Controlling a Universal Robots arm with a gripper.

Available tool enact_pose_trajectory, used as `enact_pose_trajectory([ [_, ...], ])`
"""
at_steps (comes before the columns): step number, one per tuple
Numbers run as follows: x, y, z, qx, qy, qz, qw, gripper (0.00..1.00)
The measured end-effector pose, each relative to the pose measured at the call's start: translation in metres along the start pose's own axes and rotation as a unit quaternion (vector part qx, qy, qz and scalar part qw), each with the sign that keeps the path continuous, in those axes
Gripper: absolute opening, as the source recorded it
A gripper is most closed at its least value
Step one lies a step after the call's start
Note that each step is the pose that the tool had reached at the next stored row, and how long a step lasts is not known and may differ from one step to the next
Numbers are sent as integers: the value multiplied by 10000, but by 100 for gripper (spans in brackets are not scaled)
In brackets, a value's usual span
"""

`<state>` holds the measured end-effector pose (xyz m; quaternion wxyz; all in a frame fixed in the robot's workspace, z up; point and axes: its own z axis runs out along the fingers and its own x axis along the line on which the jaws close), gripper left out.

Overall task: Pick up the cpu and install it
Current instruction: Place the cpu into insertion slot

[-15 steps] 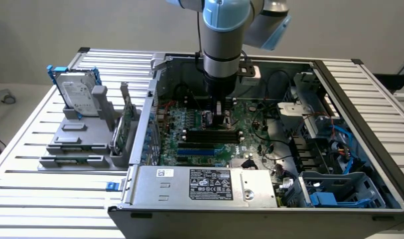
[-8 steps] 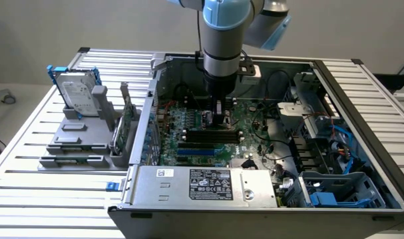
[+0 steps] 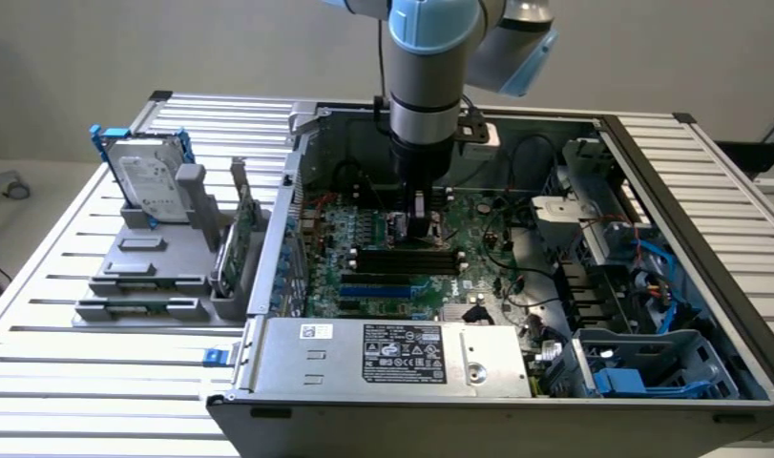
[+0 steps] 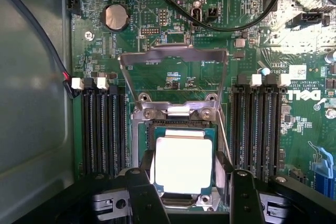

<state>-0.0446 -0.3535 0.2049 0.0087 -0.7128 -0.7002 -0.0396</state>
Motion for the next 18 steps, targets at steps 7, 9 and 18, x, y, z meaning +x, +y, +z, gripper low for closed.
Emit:
enact_pose_trajectory([
  [7,19,0,2,0,-25,-7,10000,54],
  [9,21,0,4,0,-28,-8,10000,54],
  [18,26,-1,19,0,-41,-12,10000,54],
])
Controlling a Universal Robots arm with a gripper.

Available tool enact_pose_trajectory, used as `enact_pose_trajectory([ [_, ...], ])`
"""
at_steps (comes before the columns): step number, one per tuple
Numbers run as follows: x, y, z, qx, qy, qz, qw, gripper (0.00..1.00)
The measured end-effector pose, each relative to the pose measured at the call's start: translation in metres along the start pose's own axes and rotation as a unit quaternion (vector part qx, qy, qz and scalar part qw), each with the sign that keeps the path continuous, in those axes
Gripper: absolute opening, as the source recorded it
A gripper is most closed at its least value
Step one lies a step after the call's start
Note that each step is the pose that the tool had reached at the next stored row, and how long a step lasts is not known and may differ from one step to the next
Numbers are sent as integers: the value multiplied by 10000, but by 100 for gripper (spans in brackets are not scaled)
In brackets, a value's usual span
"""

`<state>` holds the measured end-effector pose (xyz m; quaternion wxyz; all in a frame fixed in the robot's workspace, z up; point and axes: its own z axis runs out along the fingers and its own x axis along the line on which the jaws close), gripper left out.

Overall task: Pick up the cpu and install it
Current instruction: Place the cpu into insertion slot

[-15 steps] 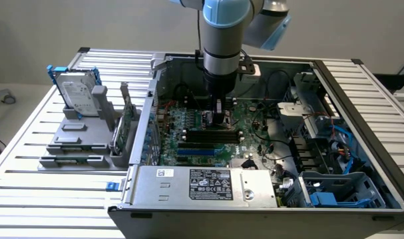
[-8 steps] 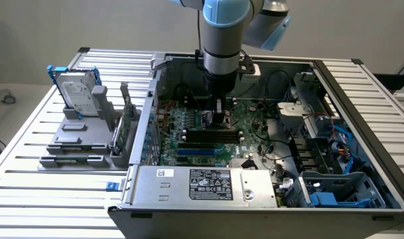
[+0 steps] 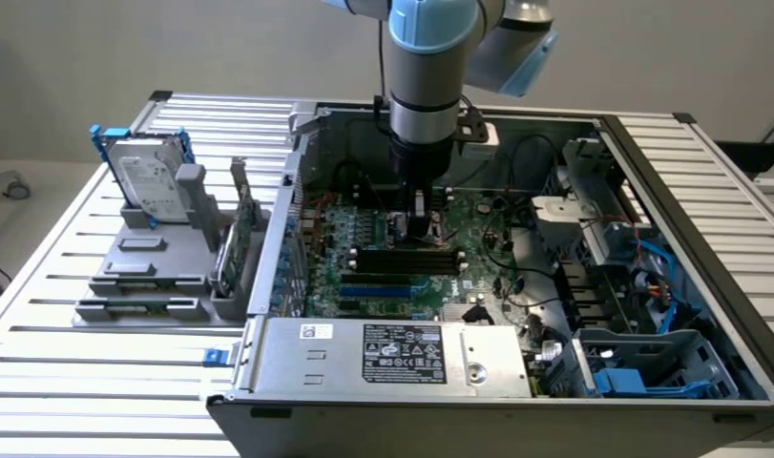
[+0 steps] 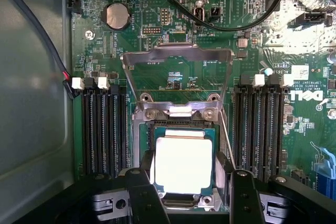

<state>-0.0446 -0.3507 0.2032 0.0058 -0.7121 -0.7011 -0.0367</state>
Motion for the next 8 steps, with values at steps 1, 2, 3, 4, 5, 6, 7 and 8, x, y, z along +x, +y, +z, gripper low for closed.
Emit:
enact_pose_trajectory([
  [1,1,0,1,0,-1,0,10000,54],
  [2,2,0,1,0,-1,-1,10000,54],
  [3,4,0,2,0,-1,0,10000,54],
  [4,6,0,3,0,-1,-1,10000,54],
  [5,8,0,4,0,-2,-1,10000,54],
  [6,10,0,5,0,-2,-1,10000,54],
  [7,12,0,5,0,-3,-1,10000,54],
  [8,14,0,6,0,-4,-1,10000,54],
])
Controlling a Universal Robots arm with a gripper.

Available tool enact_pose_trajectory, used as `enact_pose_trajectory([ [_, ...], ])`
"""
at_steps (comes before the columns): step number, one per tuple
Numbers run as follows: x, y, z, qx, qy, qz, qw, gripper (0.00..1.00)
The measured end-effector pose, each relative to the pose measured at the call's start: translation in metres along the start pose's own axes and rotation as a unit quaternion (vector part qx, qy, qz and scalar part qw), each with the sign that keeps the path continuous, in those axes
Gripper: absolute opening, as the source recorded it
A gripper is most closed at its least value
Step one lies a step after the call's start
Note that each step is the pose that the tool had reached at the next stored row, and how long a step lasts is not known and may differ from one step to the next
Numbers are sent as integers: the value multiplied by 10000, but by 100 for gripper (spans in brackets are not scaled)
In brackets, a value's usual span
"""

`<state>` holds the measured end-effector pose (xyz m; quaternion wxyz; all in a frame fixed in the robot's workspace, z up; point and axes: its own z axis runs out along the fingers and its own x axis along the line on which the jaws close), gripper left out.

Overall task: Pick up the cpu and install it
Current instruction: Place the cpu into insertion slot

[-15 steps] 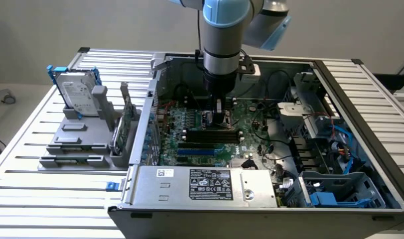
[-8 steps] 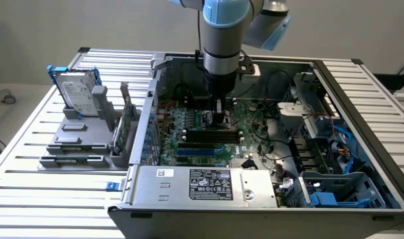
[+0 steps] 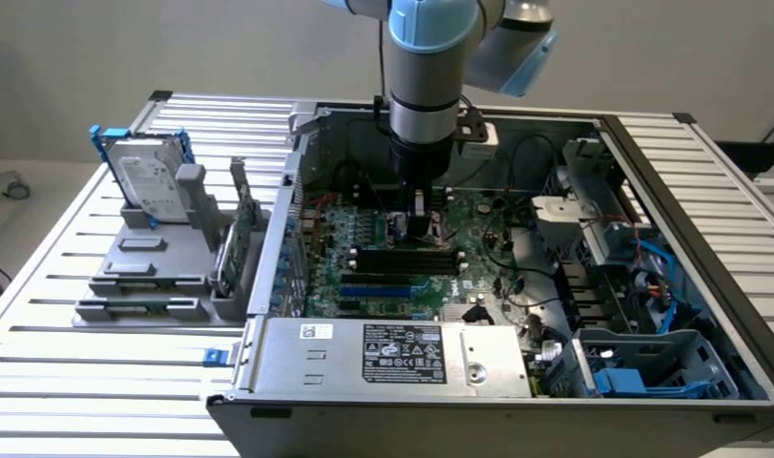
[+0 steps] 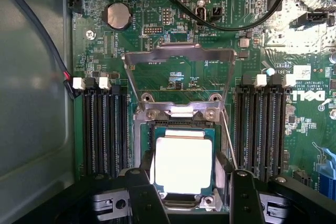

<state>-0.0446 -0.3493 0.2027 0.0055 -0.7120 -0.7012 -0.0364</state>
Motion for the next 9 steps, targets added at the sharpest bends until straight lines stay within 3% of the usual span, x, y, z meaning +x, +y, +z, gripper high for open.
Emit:
enact_pose_trajectory([
  [9,14,-1,10,1,-8,-3,10000,54],
])
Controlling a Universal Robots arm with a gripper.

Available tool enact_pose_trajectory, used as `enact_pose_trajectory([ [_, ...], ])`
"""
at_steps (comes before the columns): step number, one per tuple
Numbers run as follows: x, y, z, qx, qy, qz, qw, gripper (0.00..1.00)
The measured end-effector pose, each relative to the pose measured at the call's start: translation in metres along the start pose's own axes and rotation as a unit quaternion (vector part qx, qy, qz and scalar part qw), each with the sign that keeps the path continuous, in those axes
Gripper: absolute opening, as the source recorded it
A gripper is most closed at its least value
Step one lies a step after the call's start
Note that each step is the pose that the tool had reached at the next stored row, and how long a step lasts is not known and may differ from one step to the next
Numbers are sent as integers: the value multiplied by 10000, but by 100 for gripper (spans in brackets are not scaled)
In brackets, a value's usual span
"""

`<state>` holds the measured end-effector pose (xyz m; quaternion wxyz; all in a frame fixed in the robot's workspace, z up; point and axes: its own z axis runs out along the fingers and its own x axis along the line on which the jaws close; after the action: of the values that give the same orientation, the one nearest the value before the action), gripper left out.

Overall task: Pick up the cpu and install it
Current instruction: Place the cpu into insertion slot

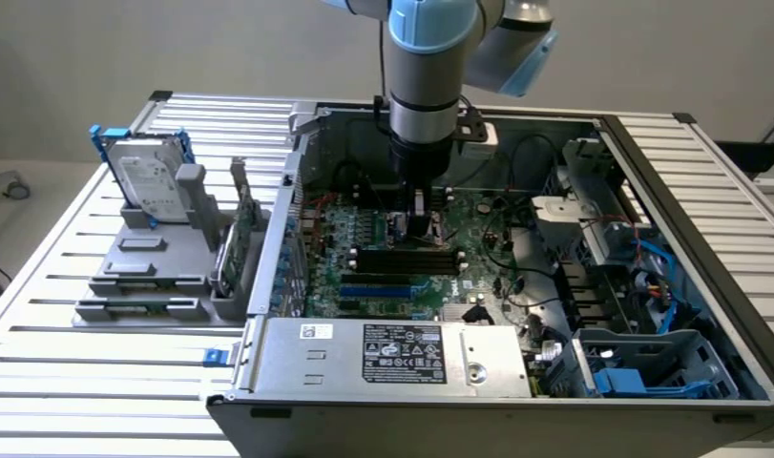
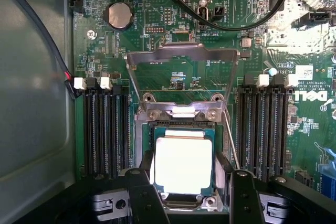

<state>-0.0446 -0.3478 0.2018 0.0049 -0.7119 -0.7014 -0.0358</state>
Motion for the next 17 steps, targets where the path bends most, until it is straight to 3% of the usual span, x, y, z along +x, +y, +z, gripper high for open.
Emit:
enact_pose_trajectory([
  [17,15,-2,43,-1,-26,-9,10000,54],
])
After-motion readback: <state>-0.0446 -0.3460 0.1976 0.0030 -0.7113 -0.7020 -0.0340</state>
